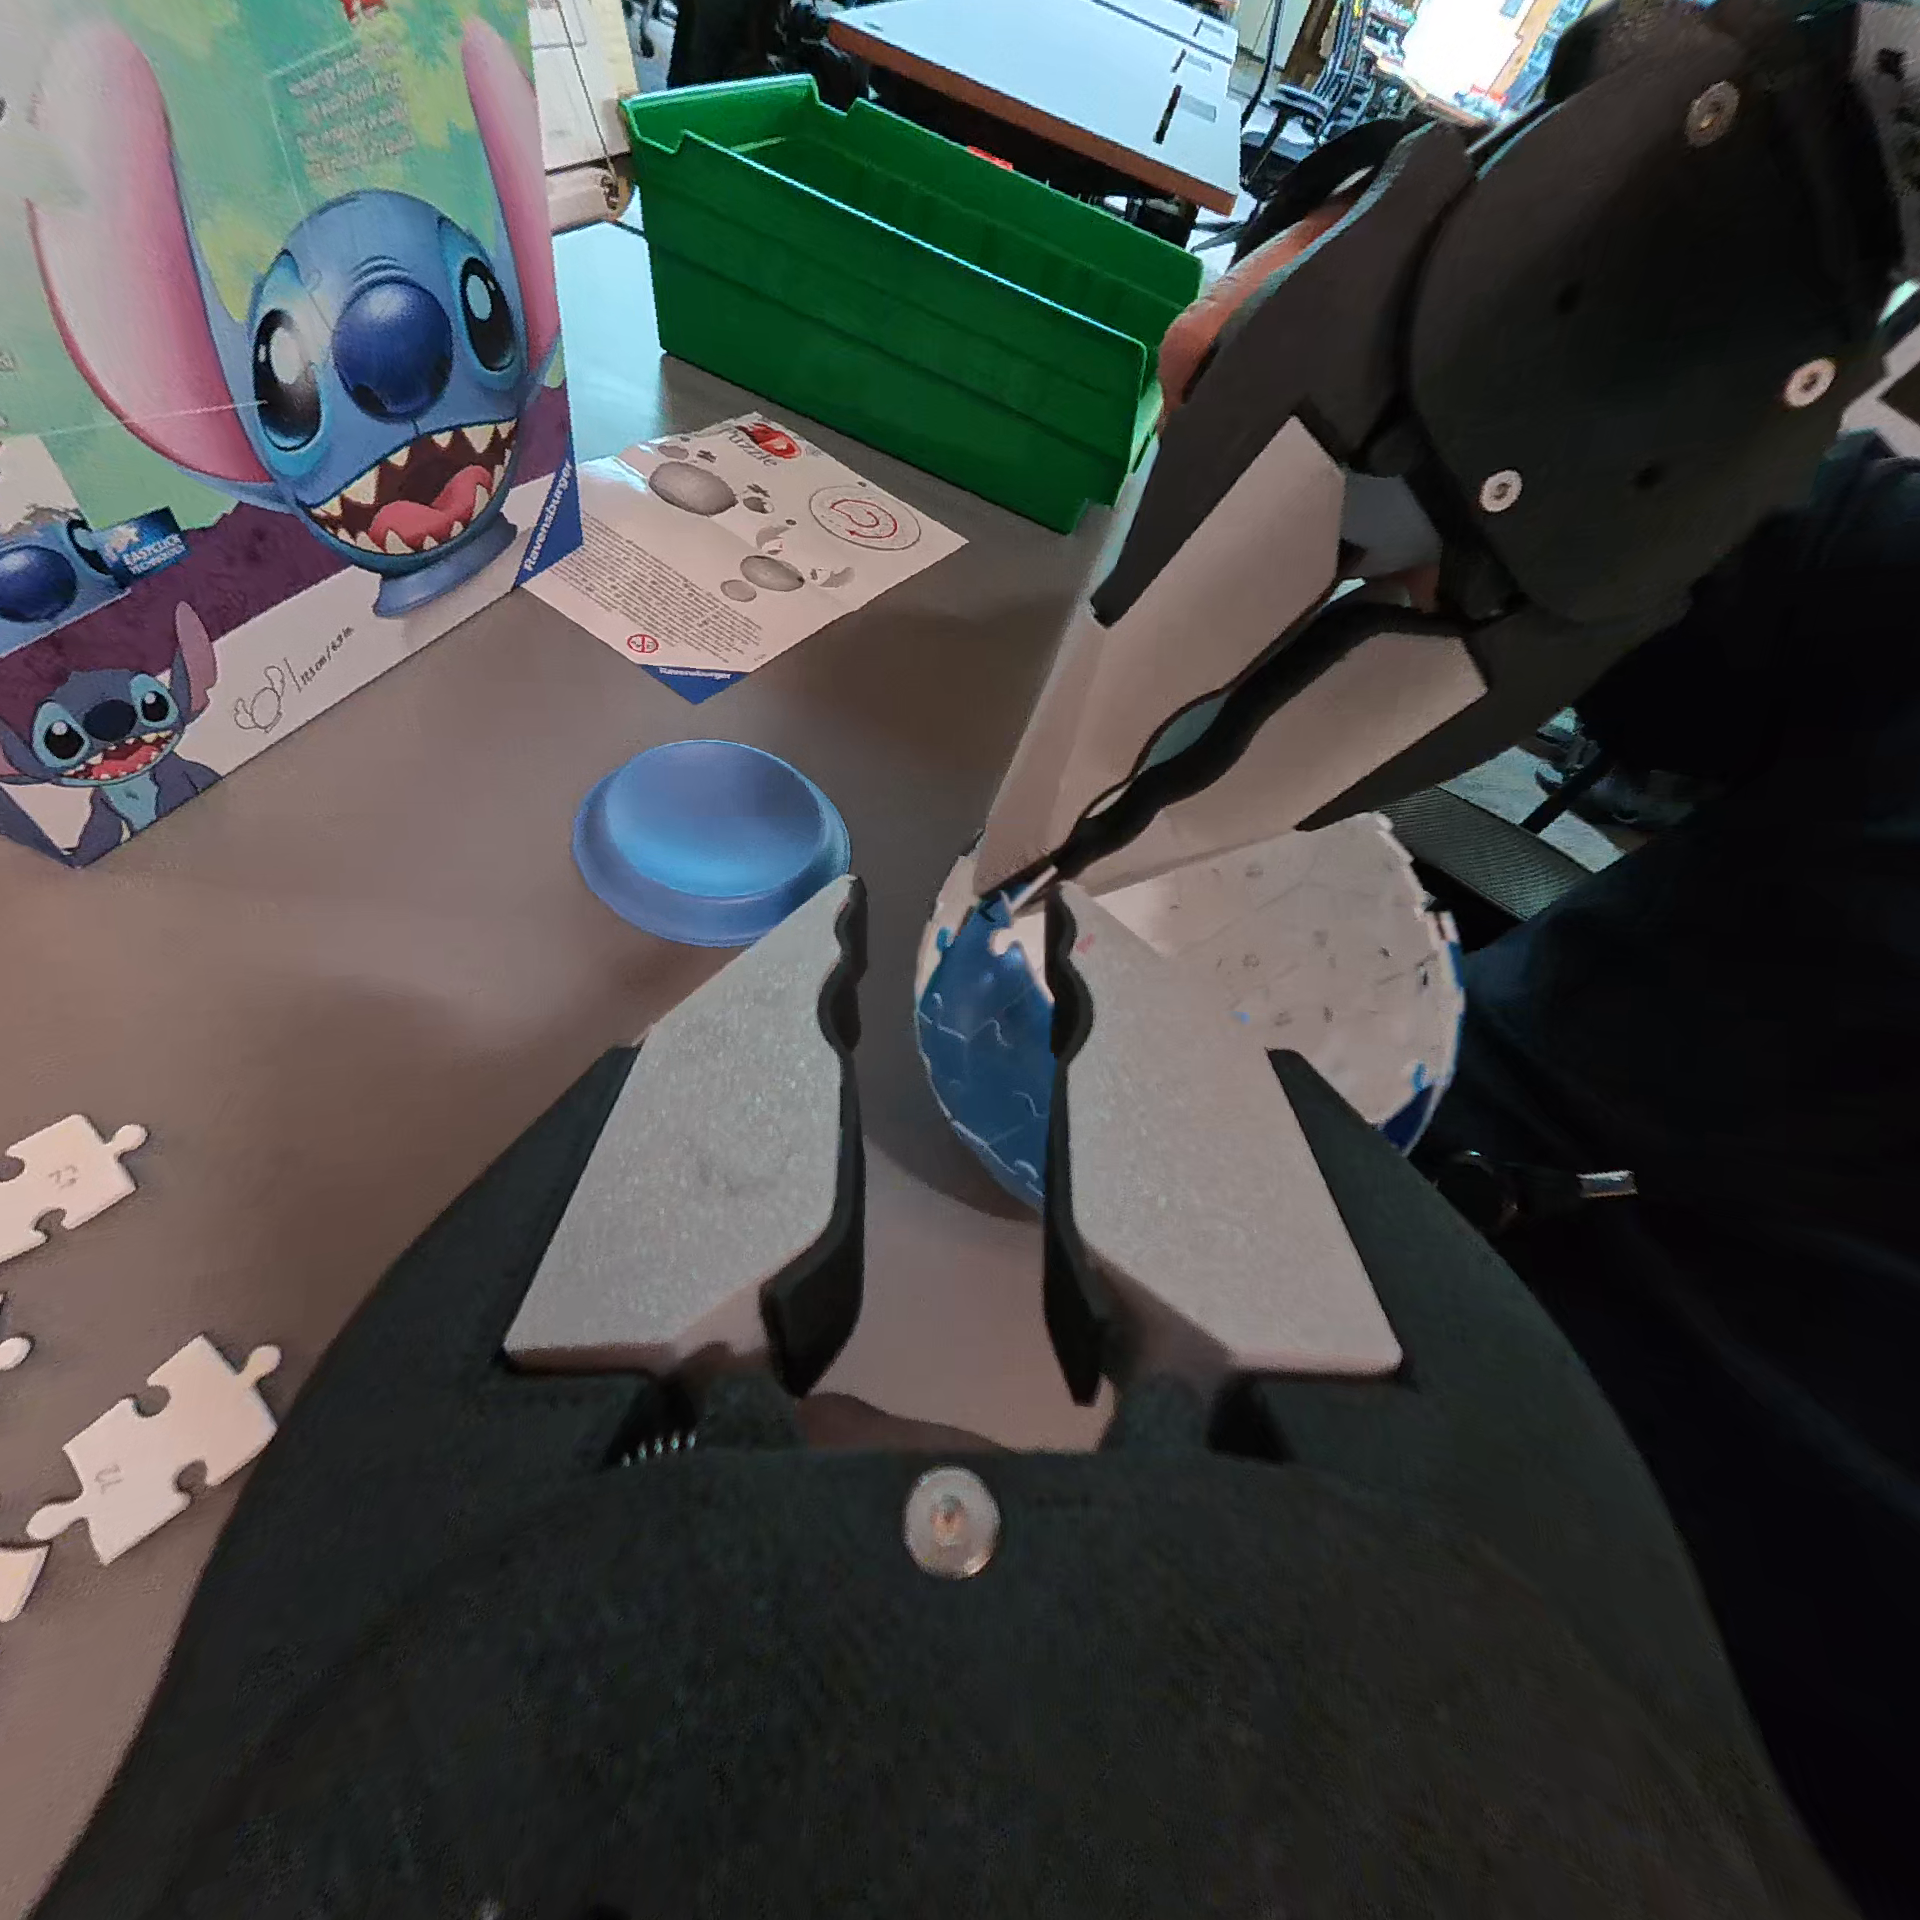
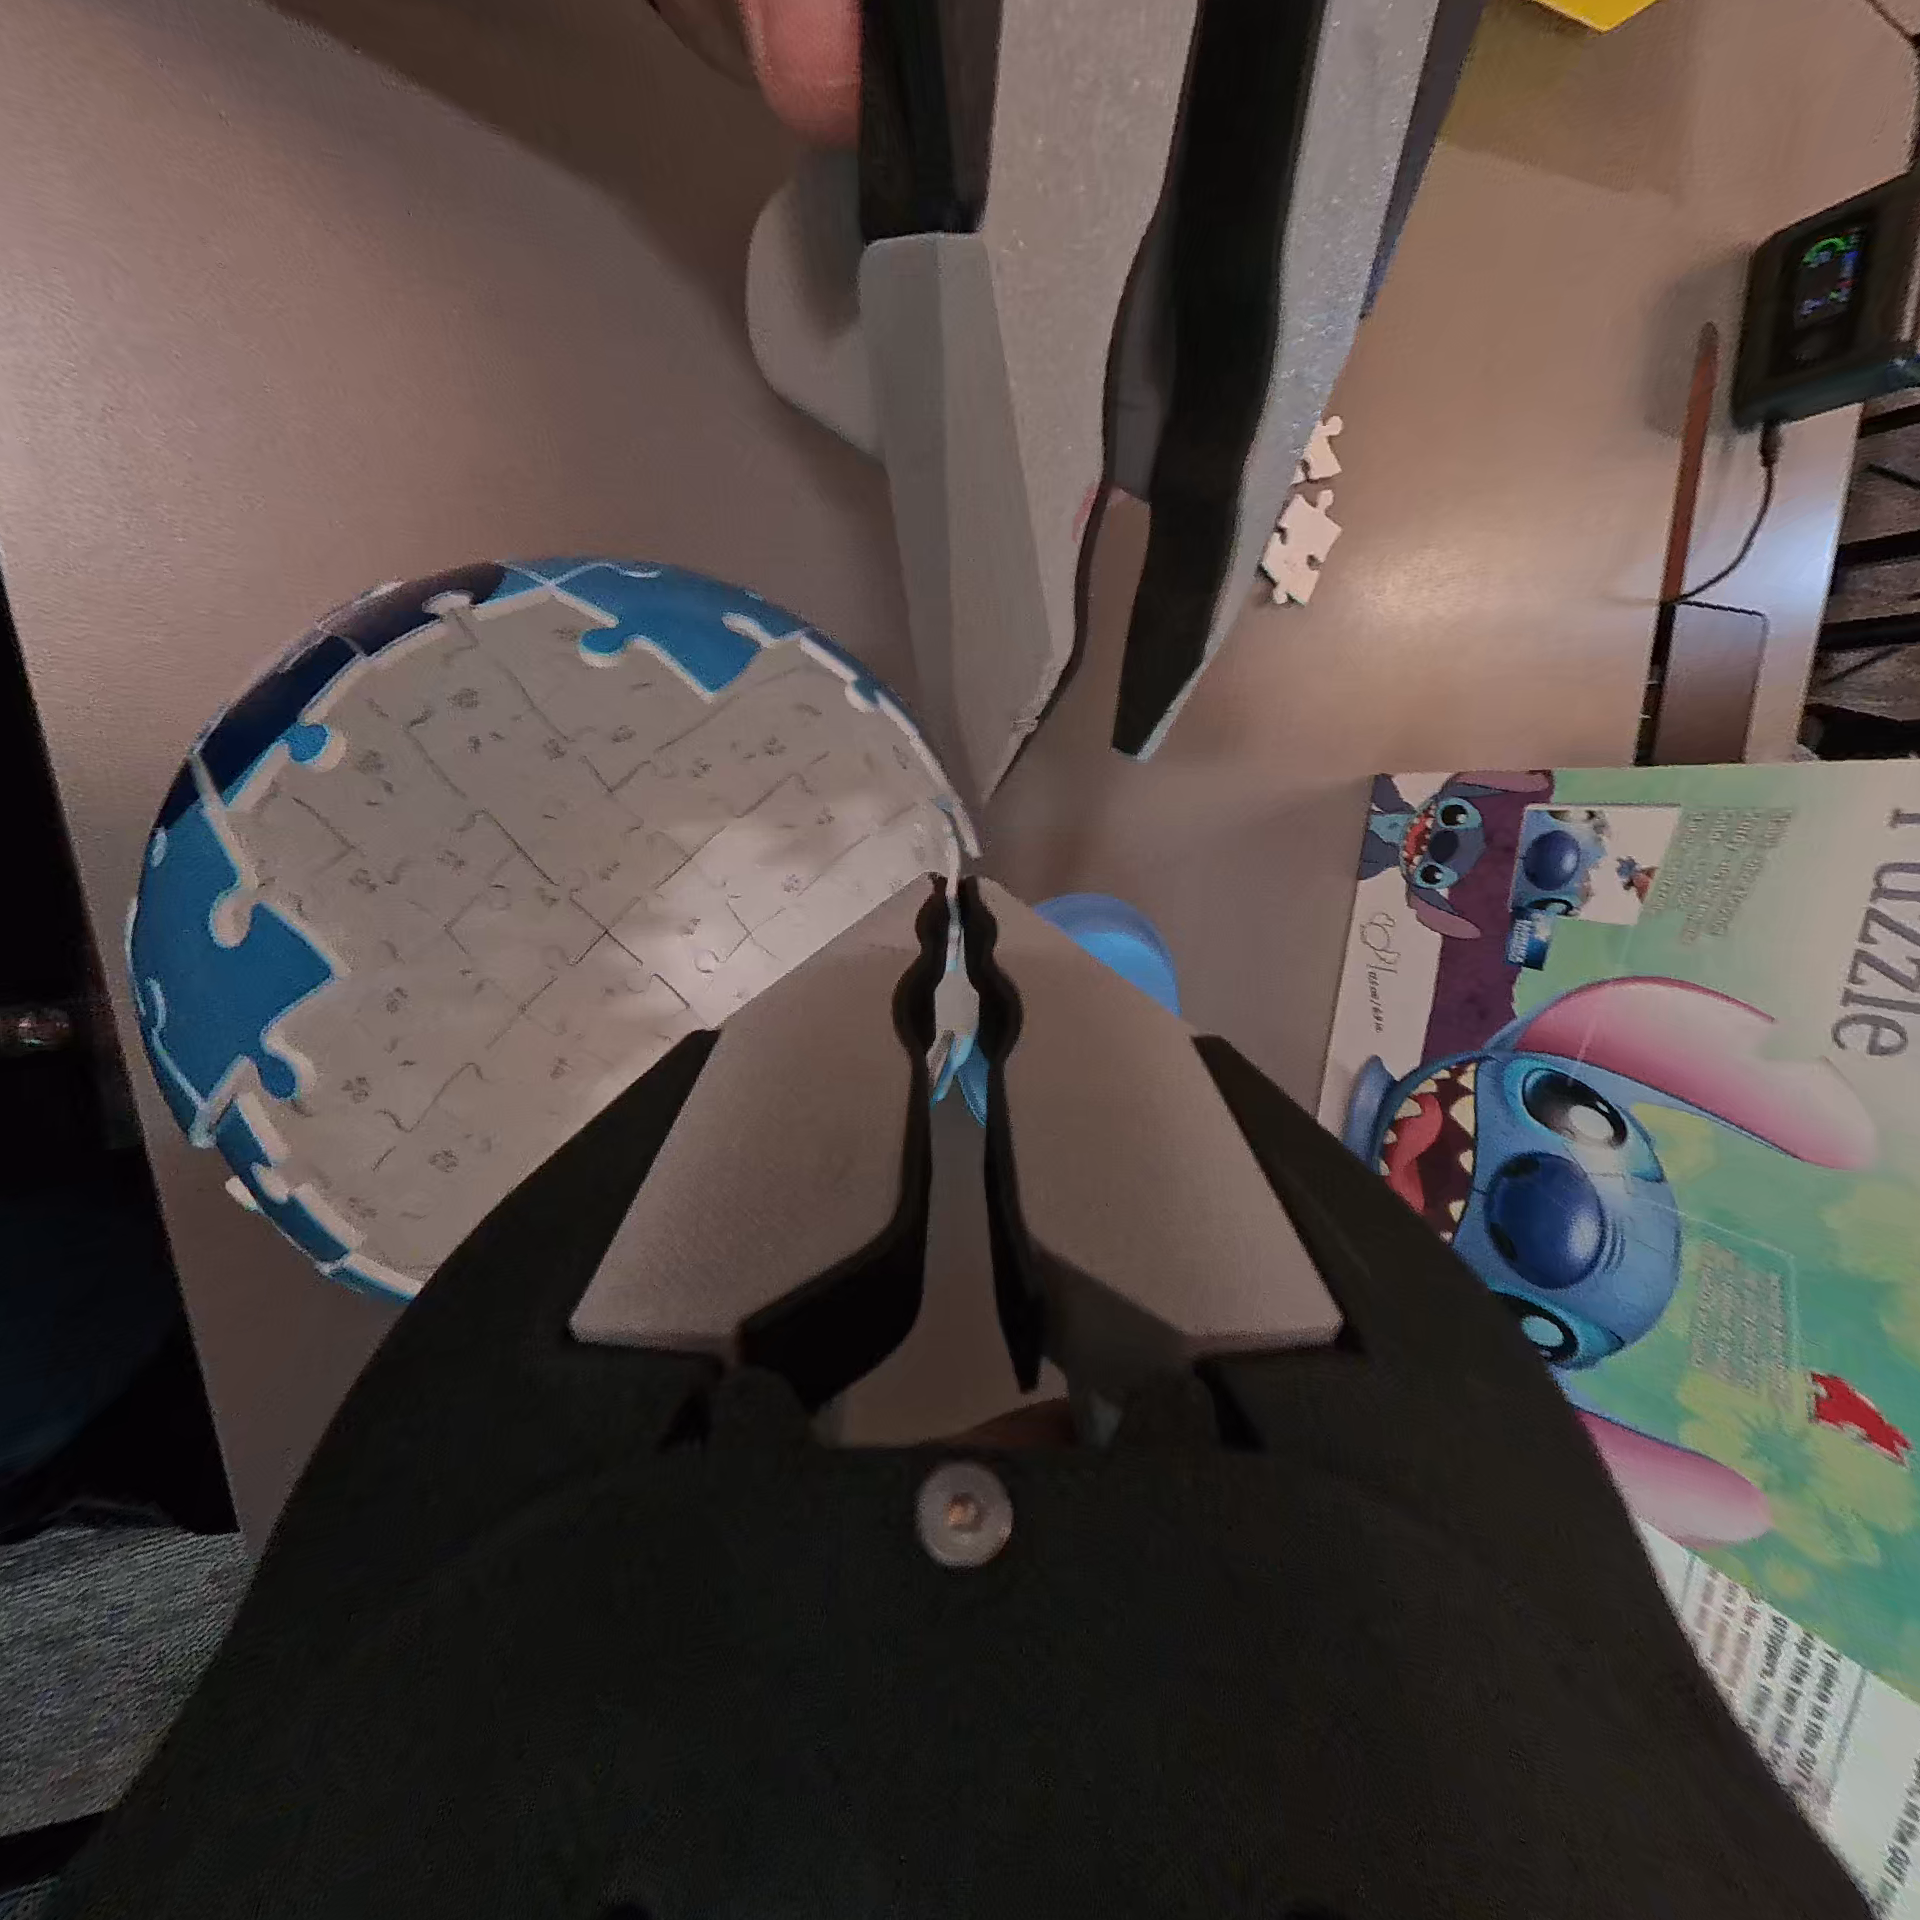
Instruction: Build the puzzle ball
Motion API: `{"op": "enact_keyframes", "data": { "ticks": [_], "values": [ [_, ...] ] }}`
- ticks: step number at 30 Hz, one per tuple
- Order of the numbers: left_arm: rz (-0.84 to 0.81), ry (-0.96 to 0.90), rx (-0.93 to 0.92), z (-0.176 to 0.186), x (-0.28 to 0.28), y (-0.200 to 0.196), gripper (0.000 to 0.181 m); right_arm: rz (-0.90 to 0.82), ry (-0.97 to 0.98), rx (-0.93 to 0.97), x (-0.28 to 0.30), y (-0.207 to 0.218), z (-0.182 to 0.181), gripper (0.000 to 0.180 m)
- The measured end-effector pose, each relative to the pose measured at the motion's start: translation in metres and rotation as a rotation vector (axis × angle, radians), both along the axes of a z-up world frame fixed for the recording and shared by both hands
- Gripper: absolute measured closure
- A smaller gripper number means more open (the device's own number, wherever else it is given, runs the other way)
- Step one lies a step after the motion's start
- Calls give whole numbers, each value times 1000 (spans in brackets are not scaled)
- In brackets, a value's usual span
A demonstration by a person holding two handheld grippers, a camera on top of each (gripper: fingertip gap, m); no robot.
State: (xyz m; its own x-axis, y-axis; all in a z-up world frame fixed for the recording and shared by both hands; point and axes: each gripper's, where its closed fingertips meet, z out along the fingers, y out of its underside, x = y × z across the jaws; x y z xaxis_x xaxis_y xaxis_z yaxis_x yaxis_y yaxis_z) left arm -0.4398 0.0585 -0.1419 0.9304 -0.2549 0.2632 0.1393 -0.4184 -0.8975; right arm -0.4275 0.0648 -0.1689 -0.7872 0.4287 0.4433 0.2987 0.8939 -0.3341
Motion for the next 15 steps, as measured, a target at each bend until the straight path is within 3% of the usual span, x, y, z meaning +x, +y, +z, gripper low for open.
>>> {"op": "enact_keyframes", "data": {
  "ticks": [15],
  "values": [
    [-33,-36,-56,-11,-4,-5,145,-12,-58,14,-6,7,-7,180]
  ]
}}
